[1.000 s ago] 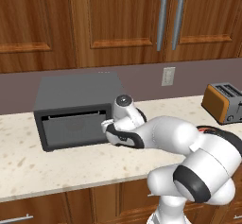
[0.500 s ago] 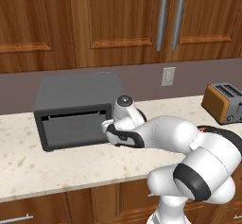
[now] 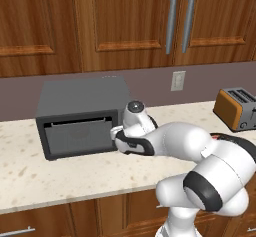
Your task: Pick up the bagel from the plate, place it on the toaster oven rack, close the door, and set the timer.
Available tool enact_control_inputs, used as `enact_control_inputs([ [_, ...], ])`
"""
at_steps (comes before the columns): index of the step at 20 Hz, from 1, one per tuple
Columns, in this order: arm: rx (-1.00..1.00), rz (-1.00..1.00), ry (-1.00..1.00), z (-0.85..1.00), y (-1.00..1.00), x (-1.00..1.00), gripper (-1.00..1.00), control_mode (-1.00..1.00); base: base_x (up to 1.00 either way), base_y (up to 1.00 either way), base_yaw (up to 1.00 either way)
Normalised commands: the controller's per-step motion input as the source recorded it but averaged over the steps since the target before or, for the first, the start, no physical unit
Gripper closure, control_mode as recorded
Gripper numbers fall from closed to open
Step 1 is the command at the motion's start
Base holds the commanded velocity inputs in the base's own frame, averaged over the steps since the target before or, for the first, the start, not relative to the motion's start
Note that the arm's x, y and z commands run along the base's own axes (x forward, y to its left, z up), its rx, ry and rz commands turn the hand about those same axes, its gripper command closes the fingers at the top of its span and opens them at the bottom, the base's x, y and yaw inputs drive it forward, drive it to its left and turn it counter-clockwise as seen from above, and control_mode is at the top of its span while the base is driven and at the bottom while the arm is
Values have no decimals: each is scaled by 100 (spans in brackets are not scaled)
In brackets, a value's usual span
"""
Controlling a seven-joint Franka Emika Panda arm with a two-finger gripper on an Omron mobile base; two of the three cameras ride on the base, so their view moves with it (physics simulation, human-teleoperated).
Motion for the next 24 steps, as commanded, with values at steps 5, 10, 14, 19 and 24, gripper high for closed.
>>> enact_control_inputs([
  [5,2,-2,0,6,-15,20,-100,-100,0,0,0],
  [10,2,-2,0,11,-11,20,-100,-100,0,0,0],
  [14,2,-2,0,17,-22,16,-100,-100,0,0,0],
  [19,6,-4,0,26,-29,14,-100,-100,0,0,0],
  [24,8,-7,0,17,-22,22,-100,-100,0,0,0],
])
